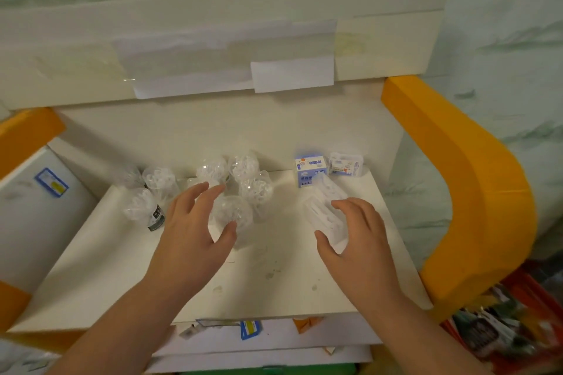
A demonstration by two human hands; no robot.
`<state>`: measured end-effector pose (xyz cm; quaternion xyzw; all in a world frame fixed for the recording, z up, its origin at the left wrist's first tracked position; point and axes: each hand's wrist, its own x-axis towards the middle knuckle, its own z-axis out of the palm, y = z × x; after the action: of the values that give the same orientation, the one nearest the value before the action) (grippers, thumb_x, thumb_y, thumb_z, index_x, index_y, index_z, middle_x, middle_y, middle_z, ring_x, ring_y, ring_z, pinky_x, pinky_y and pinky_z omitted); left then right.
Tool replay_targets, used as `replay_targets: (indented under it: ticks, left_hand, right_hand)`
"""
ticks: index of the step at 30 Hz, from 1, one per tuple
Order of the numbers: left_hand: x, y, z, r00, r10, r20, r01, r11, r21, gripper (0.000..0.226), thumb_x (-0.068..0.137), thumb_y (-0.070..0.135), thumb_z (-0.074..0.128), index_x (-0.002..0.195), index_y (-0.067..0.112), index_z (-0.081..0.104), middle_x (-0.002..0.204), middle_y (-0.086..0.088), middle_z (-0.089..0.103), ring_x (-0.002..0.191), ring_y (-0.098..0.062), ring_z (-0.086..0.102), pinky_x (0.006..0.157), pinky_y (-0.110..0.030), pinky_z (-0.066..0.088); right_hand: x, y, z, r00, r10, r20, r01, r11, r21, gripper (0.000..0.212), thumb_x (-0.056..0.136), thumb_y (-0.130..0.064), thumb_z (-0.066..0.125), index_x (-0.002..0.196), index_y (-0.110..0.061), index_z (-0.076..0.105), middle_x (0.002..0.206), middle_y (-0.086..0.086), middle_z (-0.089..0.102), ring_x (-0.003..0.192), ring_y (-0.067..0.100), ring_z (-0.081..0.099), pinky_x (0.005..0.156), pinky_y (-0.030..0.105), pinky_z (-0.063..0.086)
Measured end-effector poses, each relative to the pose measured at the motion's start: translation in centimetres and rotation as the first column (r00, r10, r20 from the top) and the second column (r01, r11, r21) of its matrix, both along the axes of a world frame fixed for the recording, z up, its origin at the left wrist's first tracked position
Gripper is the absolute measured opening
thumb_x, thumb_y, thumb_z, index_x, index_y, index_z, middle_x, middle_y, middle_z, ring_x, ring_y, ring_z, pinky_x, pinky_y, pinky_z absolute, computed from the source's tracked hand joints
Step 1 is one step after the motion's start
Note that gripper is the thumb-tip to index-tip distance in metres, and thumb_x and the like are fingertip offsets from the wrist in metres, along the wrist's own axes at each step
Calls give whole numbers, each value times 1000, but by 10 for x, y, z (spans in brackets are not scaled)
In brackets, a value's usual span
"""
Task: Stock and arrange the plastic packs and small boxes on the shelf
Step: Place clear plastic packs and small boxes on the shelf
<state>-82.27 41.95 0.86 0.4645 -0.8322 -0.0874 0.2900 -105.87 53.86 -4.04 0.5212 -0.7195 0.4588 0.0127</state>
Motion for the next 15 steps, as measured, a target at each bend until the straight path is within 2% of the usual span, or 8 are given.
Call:
replay_targets:
  ticks: [2,6,10,13,15]
  left_hand:
    - [11,1,0,1000,23,2,-23,1000,0,63,83,32,69,140,32,45,146,4,40,136,-19,30,102,-36,34]
    - [45,3,1,994,108,19,-108,994,5,63,83,39,65,141,35,41,146,6,39,137,-19,30,104,-35,32]
    - [89,12,3,973,223,55,-224,975,7,62,85,41,63,142,34,41,147,6,38,138,-17,30,105,-33,31]
    - [132,22,12,947,320,41,-320,947,0,62,84,39,65,142,31,43,145,5,40,135,-19,32,105,-40,37]
    - [164,29,20,927,374,-3,-374,927,-16,62,84,35,68,140,31,44,144,5,40,133,-20,33,102,-46,43]
  right_hand:
    - [13,-5,11,997,70,15,-69,997,-34,47,80,-30,74,123,-30,52,126,-12,48,121,9,47,101,5,25]
    - [46,-27,27,963,266,39,-266,964,-19,42,82,-33,68,121,-32,53,123,-15,49,119,6,48,101,14,35]
    - [96,-50,33,906,417,73,-419,908,13,39,82,-36,66,119,-36,52,119,-20,47,114,1,49,93,7,35]
    - [144,-63,37,845,528,79,-532,845,47,39,83,-44,61,120,-38,51,120,-25,44,116,1,47,93,11,38]
    - [177,-73,42,797,603,47,-604,794,69,39,84,-47,58,121,-40,49,119,-28,42,118,-1,45,94,9,36]
